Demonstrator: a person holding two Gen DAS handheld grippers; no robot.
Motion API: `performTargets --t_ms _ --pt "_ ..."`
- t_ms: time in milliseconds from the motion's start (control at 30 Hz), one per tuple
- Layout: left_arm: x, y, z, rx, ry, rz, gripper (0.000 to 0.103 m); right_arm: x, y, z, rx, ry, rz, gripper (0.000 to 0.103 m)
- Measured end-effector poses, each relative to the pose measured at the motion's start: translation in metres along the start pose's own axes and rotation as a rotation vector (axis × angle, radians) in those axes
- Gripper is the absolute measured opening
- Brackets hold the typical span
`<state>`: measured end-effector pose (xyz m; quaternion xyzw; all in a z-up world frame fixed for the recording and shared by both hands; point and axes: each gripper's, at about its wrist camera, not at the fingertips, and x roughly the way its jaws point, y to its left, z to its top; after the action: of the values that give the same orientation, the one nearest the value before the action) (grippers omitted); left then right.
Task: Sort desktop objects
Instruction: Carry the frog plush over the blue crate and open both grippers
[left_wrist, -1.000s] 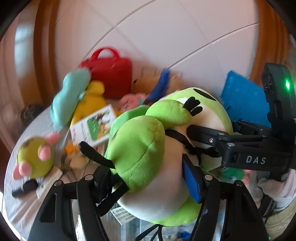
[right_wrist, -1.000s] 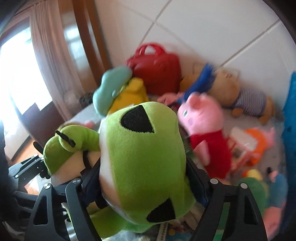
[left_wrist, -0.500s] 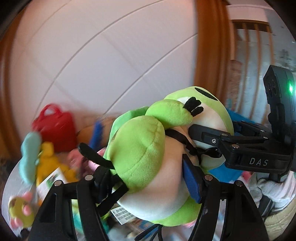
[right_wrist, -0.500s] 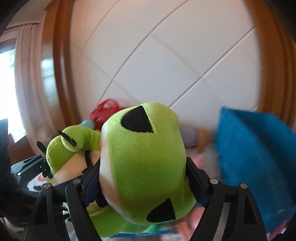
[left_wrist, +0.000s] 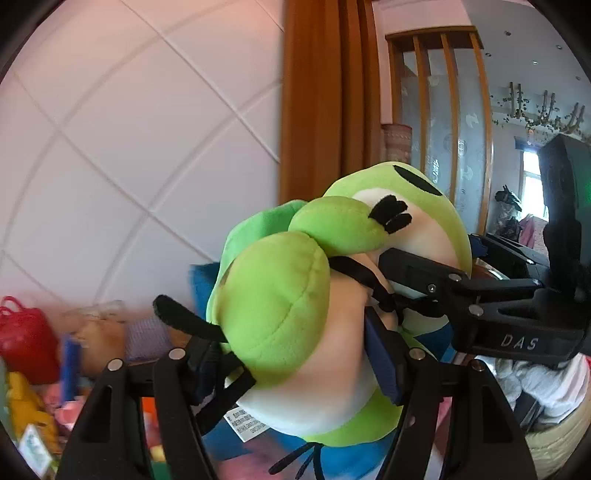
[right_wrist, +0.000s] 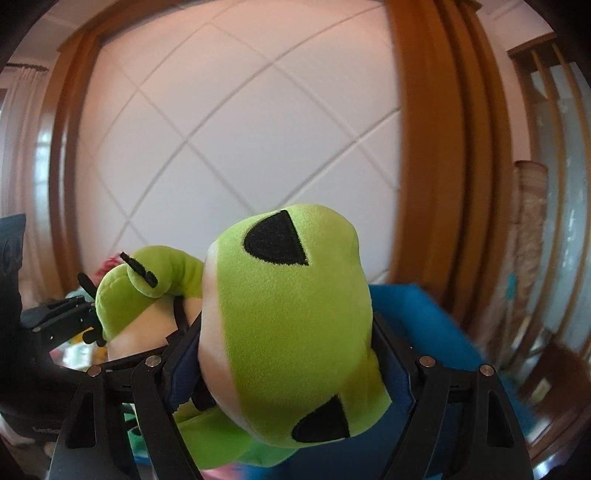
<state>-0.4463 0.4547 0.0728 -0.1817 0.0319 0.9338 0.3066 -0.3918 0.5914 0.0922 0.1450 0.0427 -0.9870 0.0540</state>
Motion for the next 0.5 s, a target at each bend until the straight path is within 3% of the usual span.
performTargets --t_ms 167,267,400,500 --pt "0.087 -0.070 0.016 -0.017 0.132 -0.015 0.068 0.022 -0.102 -0.015 0.032 0.081 -0.014 0.081" --pt "0.137 -0.092 0.003 -0.022 0.271 0.001 0.068 0.042 -0.143 -0.042 0.075 0.184 0.008 0.081" --pt "0.187 -0.106 -0.025 -0.033 0.449 0.033 0.068 0.073 -0.183 -0.089 0.141 0.357 0.074 0.081" --pt "0.204 -0.111 -0.035 -0.023 0.496 0.062 0.071 0.092 -0.188 -0.114 0.161 0.418 0.109 0.079"
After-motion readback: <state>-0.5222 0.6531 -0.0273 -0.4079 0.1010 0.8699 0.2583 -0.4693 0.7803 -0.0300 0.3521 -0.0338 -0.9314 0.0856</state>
